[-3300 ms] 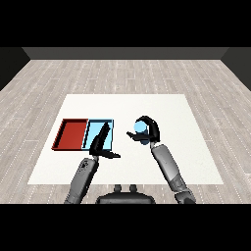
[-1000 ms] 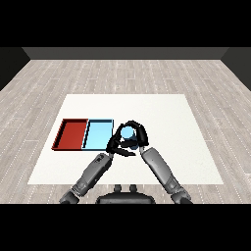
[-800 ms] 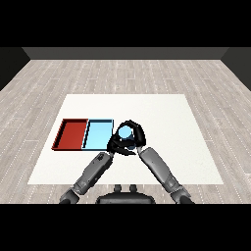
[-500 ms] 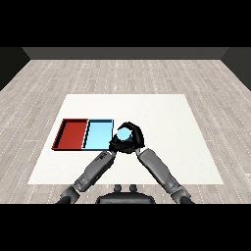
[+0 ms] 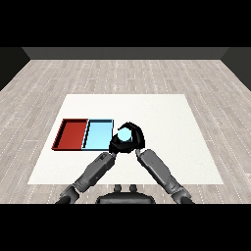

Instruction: Pick the blue can and put it in the blue box

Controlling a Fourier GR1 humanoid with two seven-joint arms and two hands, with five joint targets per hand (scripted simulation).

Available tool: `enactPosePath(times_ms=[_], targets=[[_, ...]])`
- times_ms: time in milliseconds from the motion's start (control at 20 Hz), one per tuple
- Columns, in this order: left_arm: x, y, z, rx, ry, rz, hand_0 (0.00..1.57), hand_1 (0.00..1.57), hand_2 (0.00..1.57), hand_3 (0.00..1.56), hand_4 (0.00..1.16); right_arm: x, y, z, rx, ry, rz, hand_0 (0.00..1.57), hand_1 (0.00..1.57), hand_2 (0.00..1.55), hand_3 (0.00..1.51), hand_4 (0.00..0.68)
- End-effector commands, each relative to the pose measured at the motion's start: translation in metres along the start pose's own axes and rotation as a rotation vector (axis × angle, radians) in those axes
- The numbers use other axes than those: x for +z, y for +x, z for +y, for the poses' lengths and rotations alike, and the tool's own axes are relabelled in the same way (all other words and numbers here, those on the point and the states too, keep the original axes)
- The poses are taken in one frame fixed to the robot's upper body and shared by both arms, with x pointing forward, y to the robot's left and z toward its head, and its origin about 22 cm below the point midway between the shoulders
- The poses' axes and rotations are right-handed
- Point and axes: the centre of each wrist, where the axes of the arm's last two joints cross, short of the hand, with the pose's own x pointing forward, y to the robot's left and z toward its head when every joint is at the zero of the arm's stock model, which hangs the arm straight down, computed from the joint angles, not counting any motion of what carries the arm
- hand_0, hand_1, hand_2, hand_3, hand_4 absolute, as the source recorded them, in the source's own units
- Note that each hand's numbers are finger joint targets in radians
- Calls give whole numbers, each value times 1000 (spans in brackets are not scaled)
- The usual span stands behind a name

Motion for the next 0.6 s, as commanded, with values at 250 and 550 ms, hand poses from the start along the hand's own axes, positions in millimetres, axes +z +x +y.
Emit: enactPosePath(times_ms=[250,550], targets=[[-2,-1,2,10,27,-100,1571,1571,1571,1506,1072,12,5,5,-43,14,12,1414,1414,1438,1390,588],[-8,-6,-3,-4,38,-152,1571,1571,1571,1535,1122,4,2,-5,18,83,55,0,0,0,0,0]])
